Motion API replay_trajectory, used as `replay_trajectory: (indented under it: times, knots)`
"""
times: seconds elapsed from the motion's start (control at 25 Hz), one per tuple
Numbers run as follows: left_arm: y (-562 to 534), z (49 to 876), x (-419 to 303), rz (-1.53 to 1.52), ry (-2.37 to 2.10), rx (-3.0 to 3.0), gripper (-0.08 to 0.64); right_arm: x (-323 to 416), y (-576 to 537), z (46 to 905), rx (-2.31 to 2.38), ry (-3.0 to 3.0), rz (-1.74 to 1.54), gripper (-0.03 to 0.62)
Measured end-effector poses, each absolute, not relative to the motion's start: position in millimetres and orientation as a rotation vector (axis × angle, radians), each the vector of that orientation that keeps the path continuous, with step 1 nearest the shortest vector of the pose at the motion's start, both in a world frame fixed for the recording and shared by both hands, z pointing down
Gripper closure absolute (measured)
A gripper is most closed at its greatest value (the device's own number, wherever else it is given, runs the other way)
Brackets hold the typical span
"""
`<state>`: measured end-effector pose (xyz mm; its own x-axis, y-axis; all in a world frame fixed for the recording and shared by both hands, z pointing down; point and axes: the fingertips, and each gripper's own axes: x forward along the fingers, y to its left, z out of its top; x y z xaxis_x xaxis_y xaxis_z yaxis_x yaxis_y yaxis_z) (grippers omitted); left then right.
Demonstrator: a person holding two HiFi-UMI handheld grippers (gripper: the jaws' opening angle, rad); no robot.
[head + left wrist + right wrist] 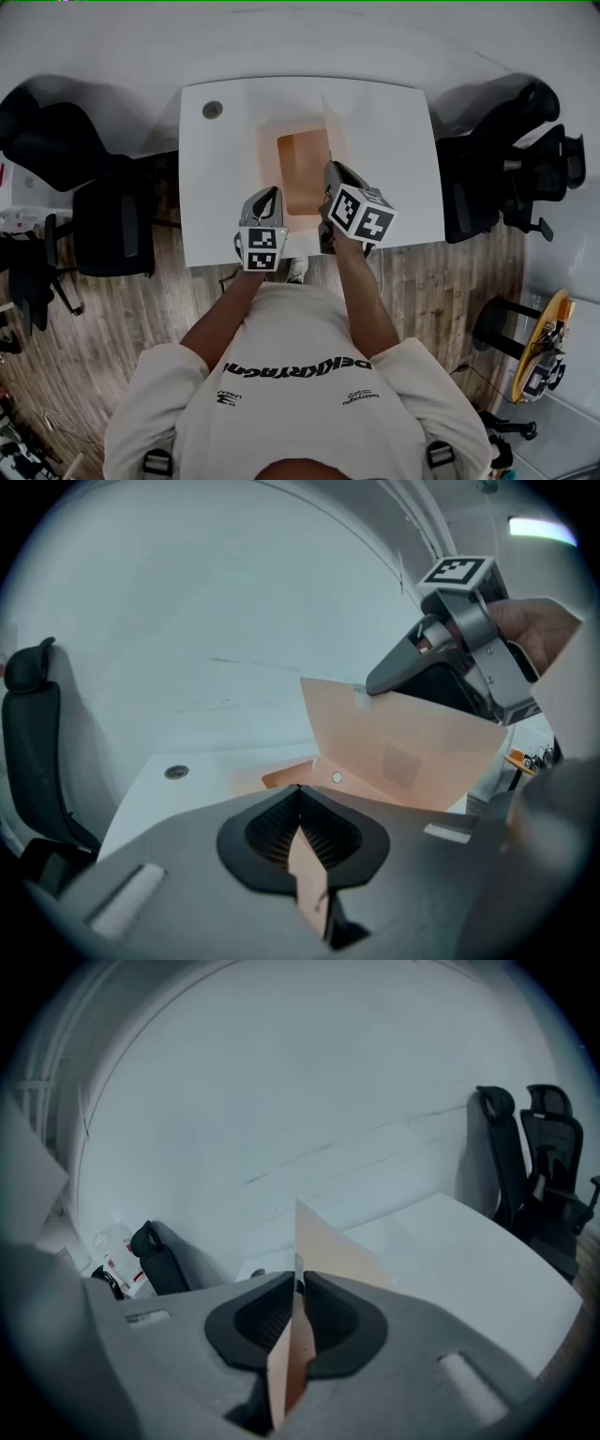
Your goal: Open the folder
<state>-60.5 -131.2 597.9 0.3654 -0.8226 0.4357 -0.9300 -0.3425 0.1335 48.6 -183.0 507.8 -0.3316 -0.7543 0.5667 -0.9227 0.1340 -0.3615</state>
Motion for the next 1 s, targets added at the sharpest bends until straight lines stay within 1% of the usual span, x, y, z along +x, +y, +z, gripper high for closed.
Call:
replay_trajectory:
  times: [0.12,0.4,1.0]
  knots:
    - [-131.3,609.9,-48.8,0.447,-1.492,2.278,0.563,54.1,-184.6,505.8,1.648,-2.171,0.988,0.557]
    - [-130.7,641.4,-26.1,0.385,-1.339,2.17,0.568,62.3,-185.7,501.4,1.649,-2.194,1.003,0.557]
    - [-126.2,672.2,0.5,0.554,-1.278,2.176,0.569,82.8,-183.8,496.7,1.627,-2.224,0.991,0.56]
